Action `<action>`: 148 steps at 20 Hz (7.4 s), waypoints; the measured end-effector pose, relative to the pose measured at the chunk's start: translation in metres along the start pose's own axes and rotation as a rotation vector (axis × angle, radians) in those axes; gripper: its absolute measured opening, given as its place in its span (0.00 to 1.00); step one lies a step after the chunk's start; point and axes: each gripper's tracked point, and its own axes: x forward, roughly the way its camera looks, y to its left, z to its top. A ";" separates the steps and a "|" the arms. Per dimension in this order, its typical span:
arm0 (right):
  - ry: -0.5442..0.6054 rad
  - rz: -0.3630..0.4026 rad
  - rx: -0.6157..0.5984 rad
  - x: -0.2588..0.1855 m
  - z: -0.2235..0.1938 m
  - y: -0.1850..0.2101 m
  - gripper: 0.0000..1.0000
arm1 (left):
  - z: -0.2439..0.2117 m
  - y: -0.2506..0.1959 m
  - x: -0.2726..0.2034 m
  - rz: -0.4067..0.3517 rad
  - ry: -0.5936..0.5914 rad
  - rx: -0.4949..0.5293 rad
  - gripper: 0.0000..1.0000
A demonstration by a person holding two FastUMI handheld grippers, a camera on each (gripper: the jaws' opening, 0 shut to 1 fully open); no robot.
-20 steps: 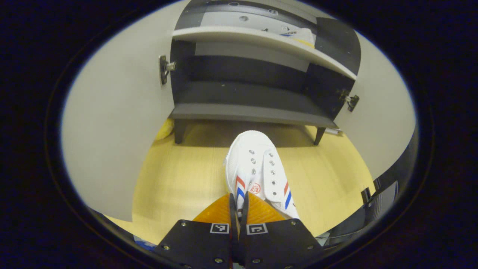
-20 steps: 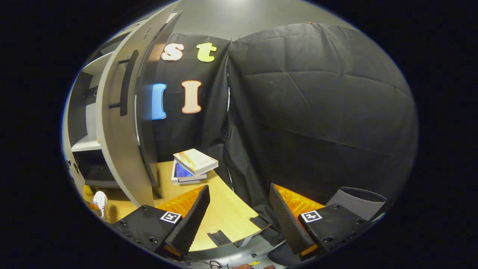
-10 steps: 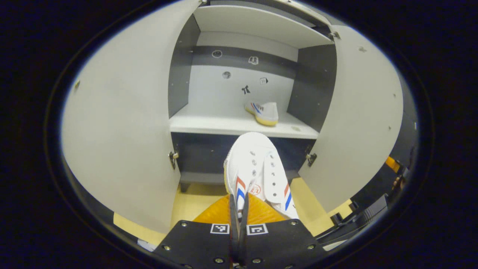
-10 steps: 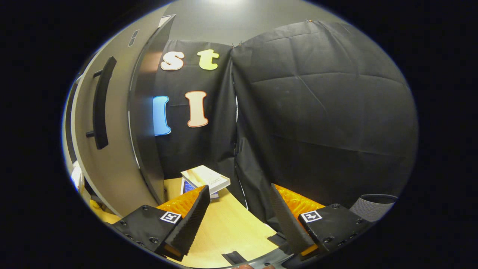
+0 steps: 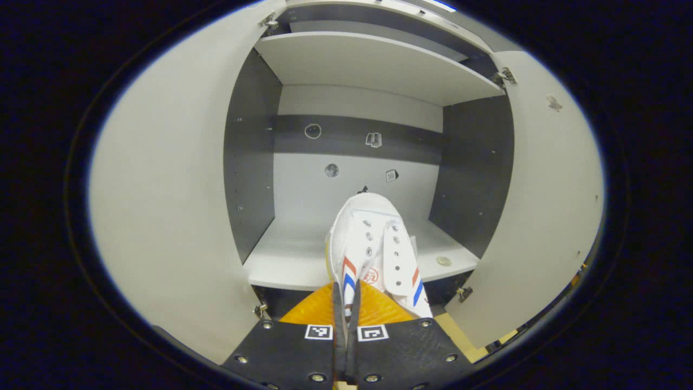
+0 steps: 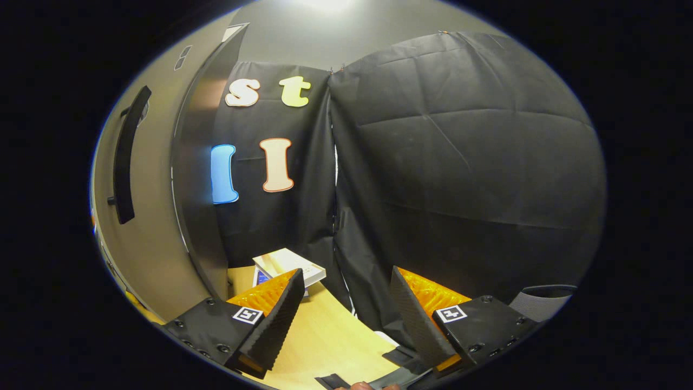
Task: Grab one shoe with the right hand and put it into the shoe cabinet, grab the other shoe with the left hand and put it into the shoe cabinet; then close the right door with the right hand and the left door with the left hand.
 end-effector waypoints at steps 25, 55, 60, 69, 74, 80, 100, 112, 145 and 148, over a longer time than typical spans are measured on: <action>-0.027 0.067 0.045 0.064 -0.001 0.002 0.98 | -0.027 0.003 0.016 0.063 0.049 0.001 0.02; -0.120 0.206 0.069 0.024 0.077 0.039 0.98 | 0.049 0.004 -0.124 0.231 -0.301 0.078 0.99; -0.093 0.278 0.071 0.001 0.087 0.064 0.98 | 0.046 0.005 -0.120 0.239 -0.263 0.089 0.99; -0.085 0.326 0.059 -0.047 0.112 0.096 0.98 | 0.037 -0.012 -0.125 0.074 -0.139 0.081 0.99; -0.106 0.350 0.035 -0.063 0.126 0.118 0.98 | 0.031 -0.015 -0.126 0.032 -0.122 0.050 0.98; -0.115 0.325 -0.012 -0.065 0.127 0.128 0.97 | 0.024 0.008 -0.141 0.065 -0.125 0.020 0.98; -0.090 0.491 -0.056 -0.123 0.111 0.232 0.93 | 0.006 0.052 -0.163 0.108 -0.106 -0.046 0.99; -0.063 0.665 -0.080 -0.162 0.101 0.338 0.97 | 0.021 0.129 -0.225 0.256 -0.170 0.017 0.99; 0.106 0.364 -0.015 -0.178 -0.003 0.227 0.96 | 0.165 0.220 -0.134 0.172 -0.300 0.087 0.92; 0.103 0.392 0.021 -0.164 0.006 0.235 0.96 | 0.158 0.193 -0.134 0.172 -0.286 0.098 0.93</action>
